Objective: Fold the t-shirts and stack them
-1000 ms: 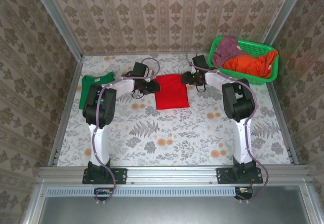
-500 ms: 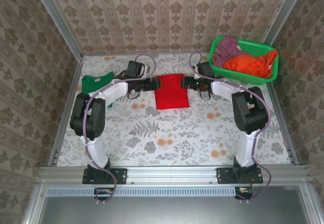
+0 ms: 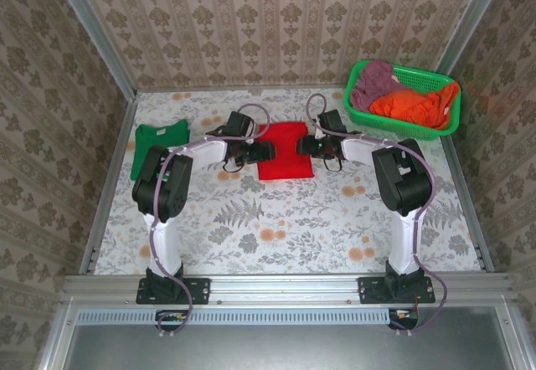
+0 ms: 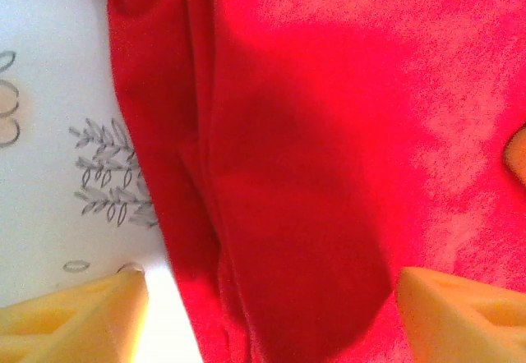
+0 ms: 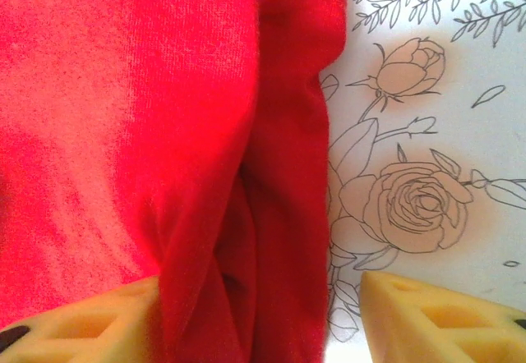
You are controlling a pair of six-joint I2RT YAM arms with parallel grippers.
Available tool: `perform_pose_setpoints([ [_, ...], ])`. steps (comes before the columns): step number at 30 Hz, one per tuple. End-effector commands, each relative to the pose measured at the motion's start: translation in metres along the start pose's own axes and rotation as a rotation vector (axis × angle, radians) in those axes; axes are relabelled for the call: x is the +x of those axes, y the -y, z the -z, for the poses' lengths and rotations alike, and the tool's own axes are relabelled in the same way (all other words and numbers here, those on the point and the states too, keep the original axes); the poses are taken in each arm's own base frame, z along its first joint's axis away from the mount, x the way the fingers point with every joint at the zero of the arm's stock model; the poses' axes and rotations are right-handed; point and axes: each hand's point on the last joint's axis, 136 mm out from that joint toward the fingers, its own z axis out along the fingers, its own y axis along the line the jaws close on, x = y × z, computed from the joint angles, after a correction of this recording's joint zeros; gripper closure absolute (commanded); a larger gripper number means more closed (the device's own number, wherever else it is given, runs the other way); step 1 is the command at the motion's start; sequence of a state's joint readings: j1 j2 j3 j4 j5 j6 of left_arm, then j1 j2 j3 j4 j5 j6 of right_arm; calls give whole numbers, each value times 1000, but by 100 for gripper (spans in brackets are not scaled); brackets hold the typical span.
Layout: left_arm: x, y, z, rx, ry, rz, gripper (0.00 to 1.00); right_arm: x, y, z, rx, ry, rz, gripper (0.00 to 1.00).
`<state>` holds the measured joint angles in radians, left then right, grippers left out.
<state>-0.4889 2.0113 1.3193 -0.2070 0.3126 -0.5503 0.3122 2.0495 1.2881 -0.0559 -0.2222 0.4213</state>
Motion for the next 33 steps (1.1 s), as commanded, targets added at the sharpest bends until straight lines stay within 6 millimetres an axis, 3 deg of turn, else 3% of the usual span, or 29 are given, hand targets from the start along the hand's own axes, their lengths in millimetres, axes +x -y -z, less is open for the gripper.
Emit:
perform_pose_setpoints([
  [1,0,10,-9,40,-14,22,28,22,-8,-16,-50,-62,-34,43],
  [5,0,13,-11,49,-18,27,38,26,-14,-18,-67,-68,-40,46],
  [11,-1,18,-15,73,-18,40,40,29,-25,-20,-88,-74,-35,47],
  [17,-3,23,-19,97,-17,56,52,32,-30,-21,-99,-79,-36,48],
  [21,-4,24,-22,111,-12,58,68,33,-35,-19,-123,-82,-46,49],
  [26,-4,25,-29,145,-2,73,100,35,-38,-18,-135,-84,-53,50],
  [30,-6,18,-25,124,14,65,100,27,-39,-5,-127,-55,-25,48],
  [33,-7,8,-12,86,9,-7,100,14,-42,13,-122,6,28,35],
])
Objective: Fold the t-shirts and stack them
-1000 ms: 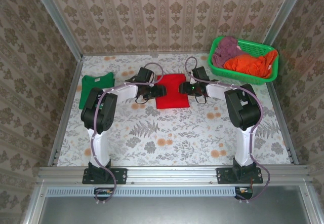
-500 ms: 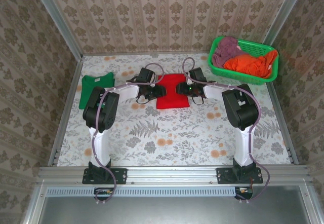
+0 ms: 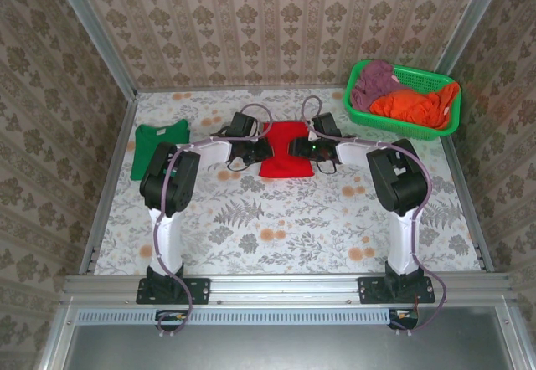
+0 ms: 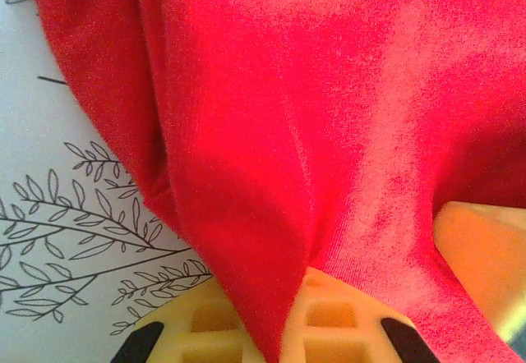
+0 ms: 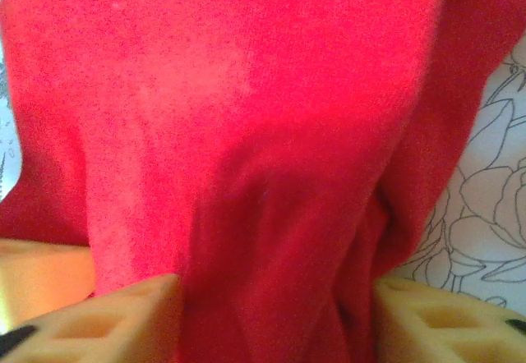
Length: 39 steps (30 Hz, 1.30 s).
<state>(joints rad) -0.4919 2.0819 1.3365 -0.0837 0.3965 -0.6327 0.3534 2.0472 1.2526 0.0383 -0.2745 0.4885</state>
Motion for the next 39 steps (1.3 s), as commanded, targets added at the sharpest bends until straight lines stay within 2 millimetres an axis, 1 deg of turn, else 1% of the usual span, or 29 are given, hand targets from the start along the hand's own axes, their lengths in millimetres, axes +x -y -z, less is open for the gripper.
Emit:
perform_pose_setpoints([
  [1,-2,-9,16,-44,-14,-104,100,2,-17,24,-32,17,72,28],
  [3,0,-16,28,-100,-47,-196,100,-4,-23,36,-46,66,117,18],
  [4,-5,-31,38,-144,-55,-203,100,-7,-26,42,-58,90,137,9],
  [6,-7,-43,53,-183,-74,-241,100,-11,-35,54,-93,136,179,0],
  [8,-8,-55,68,-217,-83,-266,100,-11,-46,64,-144,179,228,0],
  [11,-11,-71,90,-249,-103,-338,100,-5,-71,80,-247,222,322,0],
  [13,-12,-81,105,-255,-128,-360,100,5,-93,90,-323,229,415,0],
  [16,-18,-94,125,-242,-129,-371,100,25,-127,99,-394,238,584,0],
  [17,-22,-100,133,-246,-120,-374,100,34,-139,101,-416,242,646,0],
  [19,-29,-108,148,-260,-105,-385,100,45,-162,104,-451,257,733,0],
  [22,-42,-122,173,-290,-79,-412,100,56,-192,106,-518,251,771,0],
  [24,-48,-135,189,-329,-69,-432,100,60,-205,103,-543,242,783,0],
  [26,-54,-152,209,-388,-61,-431,100,62,-211,97,-552,237,788,0],
  [28,-62,-163,228,-414,-34,-409,100,62,-213,93,-554,231,782,0],
  [32,-86,-172,264,-420,82,-376,100,68,-212,85,-558,201,776,0],
  [35,-99,-176,281,-427,123,-368,100,71,-210,82,-551,185,777,0],
  [39,-108,-175,292,-418,146,-378,100,71,-207,82,-536,182,777,0],
])
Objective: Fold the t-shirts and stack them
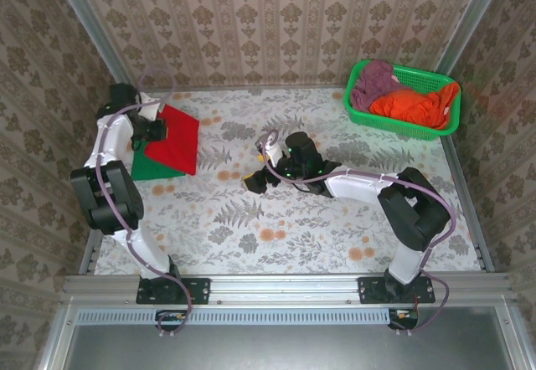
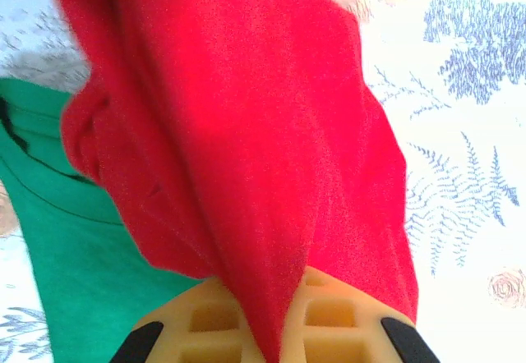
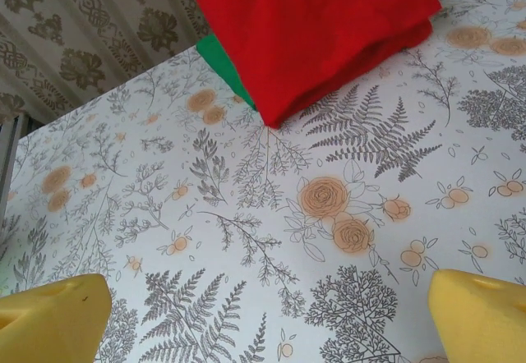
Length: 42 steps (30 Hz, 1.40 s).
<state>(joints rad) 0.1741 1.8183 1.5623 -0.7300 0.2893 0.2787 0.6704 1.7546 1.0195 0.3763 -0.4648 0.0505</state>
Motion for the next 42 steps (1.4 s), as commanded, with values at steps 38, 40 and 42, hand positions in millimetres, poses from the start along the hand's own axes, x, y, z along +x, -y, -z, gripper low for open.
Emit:
perform_pose_setpoints([
  [38,35,-55,-21,-6,-24,152,98,1,-2,-16,-46,-23,-23,0],
  [40,43,-63,-29,-48,-55,160,91,2,-2,-17,-46,-25,-26,0],
  [42,51,-74,-34,-102,-91,174,82,3,-2,-17,-45,-28,-27,0],
])
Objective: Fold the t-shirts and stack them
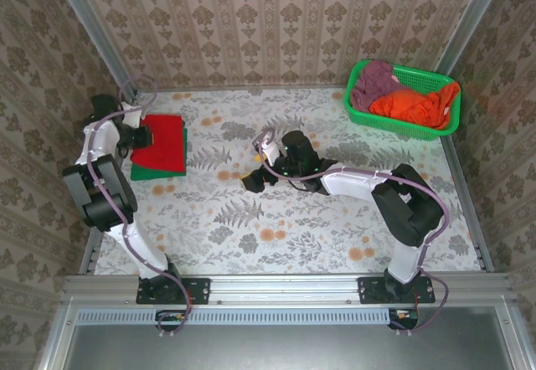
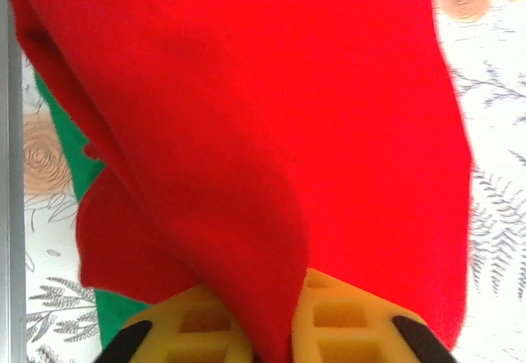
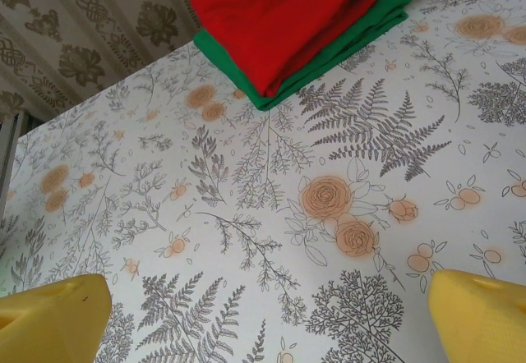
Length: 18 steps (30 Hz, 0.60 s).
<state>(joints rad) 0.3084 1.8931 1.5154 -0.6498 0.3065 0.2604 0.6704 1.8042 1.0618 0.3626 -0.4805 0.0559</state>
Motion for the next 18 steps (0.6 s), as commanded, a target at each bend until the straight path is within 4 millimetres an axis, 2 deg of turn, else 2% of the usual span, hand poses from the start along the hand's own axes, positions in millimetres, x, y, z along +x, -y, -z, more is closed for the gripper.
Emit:
perform_pose_setpoints([
  [1,20,-19,-16,-85,-83,38,81,-1,-5,-6,-30,-8,-12,0],
  [2,22,-21,-17,-96,-93,46,75,0,-5,-5,-29,-10,-13,0],
  [3,23,-22,-18,-105,-102,58,65,-2,-5,-5,-28,-6,-10,0],
  [6,18,-22,-11,-153,-84,75,21,-2,-4,-4,-20,-6,-5,0],
  [8,9,-19,-1,-192,-39,76,3,-3,-4,-4,-20,-6,-5,0],
  [13,-24,-2,28,-335,122,69,0,-2,-4,-5,-26,-7,-9,0],
  [16,-33,13,19,-296,142,73,0,-1,-4,-7,-29,-6,-18,0],
  [18,-31,14,6,-271,115,108,0,-1,-4,-8,-33,-3,-21,0],
])
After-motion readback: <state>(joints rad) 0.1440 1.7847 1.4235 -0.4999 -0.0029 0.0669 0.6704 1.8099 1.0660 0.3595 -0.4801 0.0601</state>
